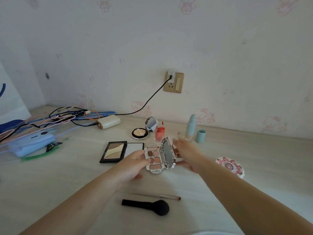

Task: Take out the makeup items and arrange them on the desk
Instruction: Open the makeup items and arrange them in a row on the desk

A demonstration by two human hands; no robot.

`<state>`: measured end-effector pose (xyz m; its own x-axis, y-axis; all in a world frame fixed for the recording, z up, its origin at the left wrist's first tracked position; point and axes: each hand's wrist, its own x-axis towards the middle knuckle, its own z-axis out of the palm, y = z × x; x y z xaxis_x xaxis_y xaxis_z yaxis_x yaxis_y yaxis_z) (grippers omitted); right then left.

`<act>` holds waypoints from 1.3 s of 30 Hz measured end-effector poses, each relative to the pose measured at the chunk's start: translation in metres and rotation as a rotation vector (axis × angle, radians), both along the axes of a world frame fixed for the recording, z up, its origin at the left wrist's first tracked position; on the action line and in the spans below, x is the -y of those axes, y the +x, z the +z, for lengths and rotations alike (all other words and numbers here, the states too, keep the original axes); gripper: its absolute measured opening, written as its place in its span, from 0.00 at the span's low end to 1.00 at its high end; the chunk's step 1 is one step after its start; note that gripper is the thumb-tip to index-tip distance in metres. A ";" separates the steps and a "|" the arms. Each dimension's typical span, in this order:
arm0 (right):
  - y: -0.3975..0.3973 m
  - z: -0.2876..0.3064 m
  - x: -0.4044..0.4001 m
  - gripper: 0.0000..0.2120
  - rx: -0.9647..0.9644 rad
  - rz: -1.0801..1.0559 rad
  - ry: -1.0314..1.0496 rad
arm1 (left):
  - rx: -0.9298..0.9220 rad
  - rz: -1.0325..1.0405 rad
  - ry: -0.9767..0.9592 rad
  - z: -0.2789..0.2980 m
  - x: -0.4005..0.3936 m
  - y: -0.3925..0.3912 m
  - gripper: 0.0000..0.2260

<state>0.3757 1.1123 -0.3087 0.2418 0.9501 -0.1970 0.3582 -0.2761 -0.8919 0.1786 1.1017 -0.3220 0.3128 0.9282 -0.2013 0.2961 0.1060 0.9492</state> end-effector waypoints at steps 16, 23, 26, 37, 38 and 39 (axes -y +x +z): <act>0.094 0.030 0.058 0.21 0.991 0.449 -0.018 | -0.175 -0.358 0.258 0.010 0.044 0.099 0.16; 0.094 0.003 0.050 0.19 1.111 0.502 -0.066 | -0.149 -0.320 0.155 0.012 0.038 0.126 0.28; 0.091 0.002 0.050 0.23 1.112 0.485 -0.046 | -0.116 -0.290 0.161 0.011 0.036 0.129 0.25; 0.101 0.011 0.083 0.25 0.282 0.228 0.316 | 0.814 0.044 -0.532 0.010 0.036 0.138 0.14; 0.102 0.010 0.086 0.24 0.194 0.214 0.336 | 0.839 0.005 -0.542 0.009 0.039 0.139 0.14; 0.102 0.009 0.089 0.23 0.127 0.199 0.364 | 0.859 -0.034 -0.553 0.010 0.042 0.141 0.14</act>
<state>0.4775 1.0237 -0.3000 0.0477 0.9828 0.1785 0.4855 0.1334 -0.8640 0.3195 1.0595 -0.3124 0.5773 0.7617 -0.2942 -0.4505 0.5976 0.6633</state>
